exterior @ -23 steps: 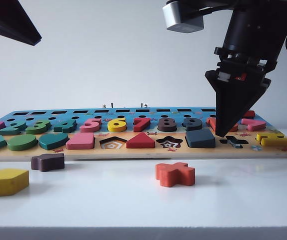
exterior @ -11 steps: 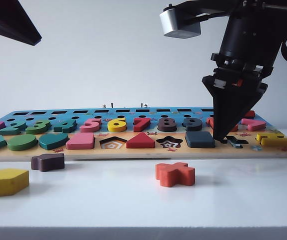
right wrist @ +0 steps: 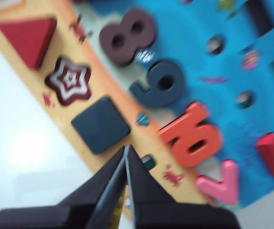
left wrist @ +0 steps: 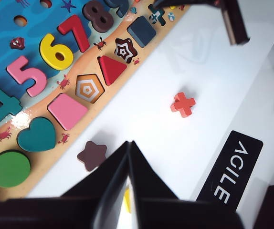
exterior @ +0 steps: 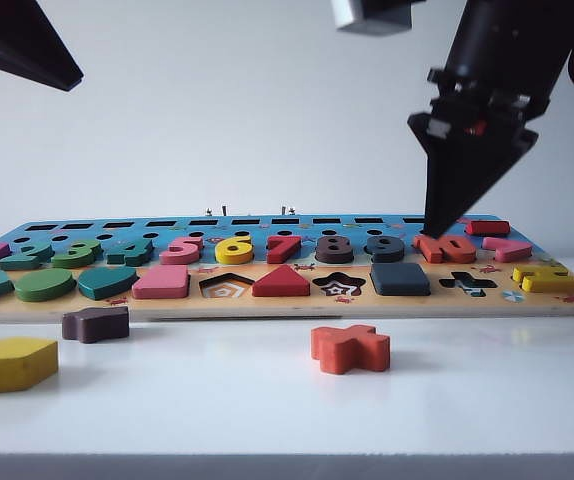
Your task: Insert the cube into the slot.
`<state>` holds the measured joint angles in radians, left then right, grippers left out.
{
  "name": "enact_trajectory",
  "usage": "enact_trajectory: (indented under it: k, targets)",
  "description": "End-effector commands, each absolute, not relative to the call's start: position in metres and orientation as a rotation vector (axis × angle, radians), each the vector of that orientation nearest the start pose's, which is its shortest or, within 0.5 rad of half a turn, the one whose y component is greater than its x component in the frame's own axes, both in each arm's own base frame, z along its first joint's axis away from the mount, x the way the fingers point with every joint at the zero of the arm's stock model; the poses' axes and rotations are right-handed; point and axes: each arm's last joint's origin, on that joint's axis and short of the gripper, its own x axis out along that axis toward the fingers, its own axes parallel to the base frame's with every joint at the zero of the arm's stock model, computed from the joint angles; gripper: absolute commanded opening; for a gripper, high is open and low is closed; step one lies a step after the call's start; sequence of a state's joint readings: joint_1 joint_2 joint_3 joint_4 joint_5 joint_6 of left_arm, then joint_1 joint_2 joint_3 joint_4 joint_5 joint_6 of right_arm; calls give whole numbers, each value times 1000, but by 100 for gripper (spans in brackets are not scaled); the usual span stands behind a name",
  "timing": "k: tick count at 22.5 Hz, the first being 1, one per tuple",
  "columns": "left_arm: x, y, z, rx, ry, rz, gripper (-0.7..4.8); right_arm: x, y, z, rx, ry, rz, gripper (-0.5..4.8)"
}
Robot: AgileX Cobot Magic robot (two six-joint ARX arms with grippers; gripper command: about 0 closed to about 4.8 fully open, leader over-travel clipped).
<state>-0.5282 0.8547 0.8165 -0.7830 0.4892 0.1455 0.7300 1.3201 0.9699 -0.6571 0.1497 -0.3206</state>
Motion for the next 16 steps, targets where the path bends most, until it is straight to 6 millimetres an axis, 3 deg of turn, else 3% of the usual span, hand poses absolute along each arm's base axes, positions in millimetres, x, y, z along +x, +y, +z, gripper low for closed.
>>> enact_trajectory:
  k: [1, 6, 9, 11, 16]
  targets:
    - [130, -92, 287, 142, 771, -1027, 17, 192, 165, 264, -685, 759, 660, -8]
    - [130, -92, 287, 142, 771, -1028, 17, 190, 155, 295, -523, 546, 585, 5]
    - [130, -91, 287, 143, 770, -1026, 17, 191, 143, 313, -426, 417, 529, 66]
    - [130, -91, 287, 152, 767, -1018, 17, 190, 132, 318, -371, 370, 488, 95]
    - [132, -92, 288, 169, 734, -1005, 17, 184, 111, 313, -296, 316, 463, 105]
